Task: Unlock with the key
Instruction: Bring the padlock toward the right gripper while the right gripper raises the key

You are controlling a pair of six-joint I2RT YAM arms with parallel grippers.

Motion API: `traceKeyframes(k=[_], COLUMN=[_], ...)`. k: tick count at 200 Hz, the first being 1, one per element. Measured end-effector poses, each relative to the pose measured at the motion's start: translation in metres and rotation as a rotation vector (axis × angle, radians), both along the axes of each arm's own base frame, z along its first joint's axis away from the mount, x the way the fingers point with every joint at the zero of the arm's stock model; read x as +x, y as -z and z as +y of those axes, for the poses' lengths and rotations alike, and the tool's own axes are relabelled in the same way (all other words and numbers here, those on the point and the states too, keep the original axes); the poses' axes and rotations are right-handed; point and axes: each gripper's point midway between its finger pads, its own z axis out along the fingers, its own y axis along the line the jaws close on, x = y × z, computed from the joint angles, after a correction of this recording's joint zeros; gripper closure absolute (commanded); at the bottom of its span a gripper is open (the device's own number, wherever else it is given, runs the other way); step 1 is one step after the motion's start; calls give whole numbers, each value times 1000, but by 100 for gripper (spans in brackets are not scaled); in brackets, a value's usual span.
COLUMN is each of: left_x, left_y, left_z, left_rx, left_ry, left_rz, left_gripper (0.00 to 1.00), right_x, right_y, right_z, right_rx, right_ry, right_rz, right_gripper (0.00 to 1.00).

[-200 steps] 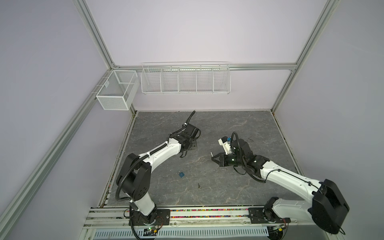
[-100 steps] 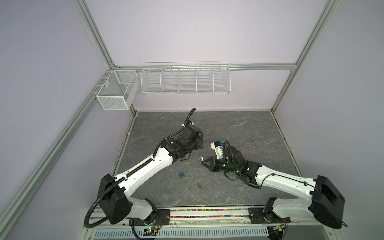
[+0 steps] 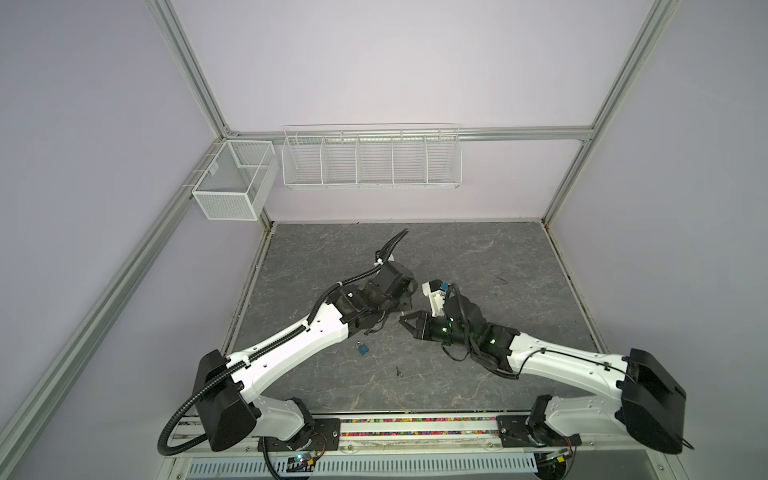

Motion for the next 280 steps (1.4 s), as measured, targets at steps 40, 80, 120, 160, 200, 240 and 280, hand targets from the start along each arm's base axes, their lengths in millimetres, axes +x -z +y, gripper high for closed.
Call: traceKeyframes(k=[40,80,120,160,200,240,280], left_x=[0,0,0,0,1,1,1], left_y=[1,0,0,0,-1,-1,-1], left_z=[5,6,6,6,5,5,5], left_rx=[16,18,15,12,7,-2,-13], left_ry=[-18,-21,-23,-26,-29,-33,-51], left_rz=[-1,-4,-2,-2,-4,-2,3], left_gripper=[100,100,100,100,100,100,100], right_x=[3,7,9,15,17,17,20], right_y=[-6,-9,-3,-8,-10,-11,-12], right_z=[2,9,11,9,9,9,11], right_rx=[16,24,16,28,37,55,64], right_ry=[9,10,12,25,26,26,31], right_rz=[-4,-6,6,4,17,31,29], right_gripper=[94,94,94,94,94,94,94])
